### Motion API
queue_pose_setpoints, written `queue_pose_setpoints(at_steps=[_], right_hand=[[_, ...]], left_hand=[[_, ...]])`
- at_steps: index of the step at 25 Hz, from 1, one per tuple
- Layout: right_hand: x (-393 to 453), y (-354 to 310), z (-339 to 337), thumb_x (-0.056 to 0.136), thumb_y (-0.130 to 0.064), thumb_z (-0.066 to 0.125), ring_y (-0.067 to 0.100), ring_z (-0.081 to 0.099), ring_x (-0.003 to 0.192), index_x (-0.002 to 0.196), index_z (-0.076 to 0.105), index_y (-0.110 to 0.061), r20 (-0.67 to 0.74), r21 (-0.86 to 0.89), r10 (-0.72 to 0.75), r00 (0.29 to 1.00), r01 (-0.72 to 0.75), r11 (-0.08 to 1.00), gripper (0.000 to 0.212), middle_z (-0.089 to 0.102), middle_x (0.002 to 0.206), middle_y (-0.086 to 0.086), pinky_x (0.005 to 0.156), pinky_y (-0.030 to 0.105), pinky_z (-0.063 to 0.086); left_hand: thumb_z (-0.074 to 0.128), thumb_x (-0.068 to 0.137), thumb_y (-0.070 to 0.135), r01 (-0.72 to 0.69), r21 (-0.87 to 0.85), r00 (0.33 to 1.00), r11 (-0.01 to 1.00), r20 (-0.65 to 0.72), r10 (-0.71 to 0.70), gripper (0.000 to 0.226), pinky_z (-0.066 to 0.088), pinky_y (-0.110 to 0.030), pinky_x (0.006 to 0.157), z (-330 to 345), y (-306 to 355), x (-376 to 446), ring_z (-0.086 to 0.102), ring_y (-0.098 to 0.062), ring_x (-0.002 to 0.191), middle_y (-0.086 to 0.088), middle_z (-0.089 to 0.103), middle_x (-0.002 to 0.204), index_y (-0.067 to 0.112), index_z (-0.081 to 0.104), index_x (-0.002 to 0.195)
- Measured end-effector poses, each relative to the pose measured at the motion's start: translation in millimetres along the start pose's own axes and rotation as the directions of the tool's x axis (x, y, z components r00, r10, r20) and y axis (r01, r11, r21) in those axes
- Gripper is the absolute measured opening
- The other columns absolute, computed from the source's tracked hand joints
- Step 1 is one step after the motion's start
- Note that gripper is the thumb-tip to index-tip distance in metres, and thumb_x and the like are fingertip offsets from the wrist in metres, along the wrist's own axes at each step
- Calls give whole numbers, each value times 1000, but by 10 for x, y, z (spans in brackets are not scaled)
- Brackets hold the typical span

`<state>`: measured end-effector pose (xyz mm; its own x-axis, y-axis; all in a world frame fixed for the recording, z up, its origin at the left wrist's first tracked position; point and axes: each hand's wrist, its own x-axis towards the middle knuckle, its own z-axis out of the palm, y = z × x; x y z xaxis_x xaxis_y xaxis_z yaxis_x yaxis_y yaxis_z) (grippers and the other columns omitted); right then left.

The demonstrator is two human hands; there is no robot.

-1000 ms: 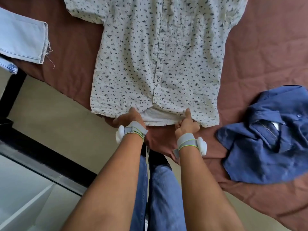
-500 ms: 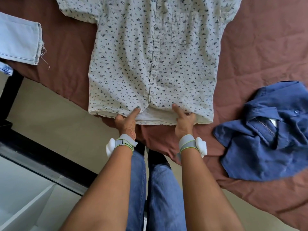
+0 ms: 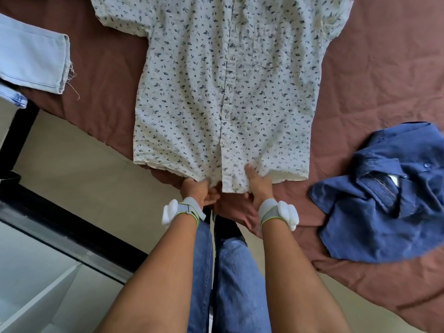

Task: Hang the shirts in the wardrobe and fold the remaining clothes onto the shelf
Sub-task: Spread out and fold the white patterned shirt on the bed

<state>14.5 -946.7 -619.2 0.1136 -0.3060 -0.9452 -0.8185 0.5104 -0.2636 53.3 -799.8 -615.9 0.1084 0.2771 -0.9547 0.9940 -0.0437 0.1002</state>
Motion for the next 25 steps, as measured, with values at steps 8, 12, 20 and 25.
queue_pose_setpoints(at_steps=[8, 12, 20, 25], right_hand=[[-186, -374, 355, 94, -45, 57, 16, 45, 30, 66, 58, -4, 420, -384, -5, 908, 182, 905, 50, 51, 40, 5, 36, 18, 30], [172, -885, 695, 90, -16, 66, 18, 63, 58, 79, 63, -8, 135, -274, -515, 847, 531, 802, 15, 67, 70, 11, 50, 26, 50], [603, -921, 1128, 88, -32, 63, 32, 51, 102, 113, 52, -6, 146, -855, -669, 729, 433, 285, 38, 52, 117, 15, 74, 35, 39], [617, -955, 1128, 94, -19, 49, 35, 55, 93, 103, 57, -4, 112, -862, -728, 676, 431, 268, 20, 59, 106, 16, 65, 34, 33]], left_hand=[[52, 96, 24, -639, 602, 647, 479, 83, 758, 22, 42, -21, 61, 143, 640, -212, 60, -20, 73, -5, 65, 79, 10, 65, 87], [47, 91, -4, -782, 530, 509, 329, 238, 827, 28, 47, -19, 87, 390, 1283, 132, 61, -18, 100, -10, 66, 110, 5, 68, 107], [63, 86, 13, -657, 688, 547, 308, 154, 823, 15, 53, -32, 81, 579, 1534, 530, 62, -25, 96, -9, 68, 102, 11, 77, 92], [56, 90, 20, -616, 763, 568, 193, 261, 781, 21, 50, -35, 77, 634, 1617, 550, 59, -30, 96, -13, 63, 104, 10, 74, 92]])
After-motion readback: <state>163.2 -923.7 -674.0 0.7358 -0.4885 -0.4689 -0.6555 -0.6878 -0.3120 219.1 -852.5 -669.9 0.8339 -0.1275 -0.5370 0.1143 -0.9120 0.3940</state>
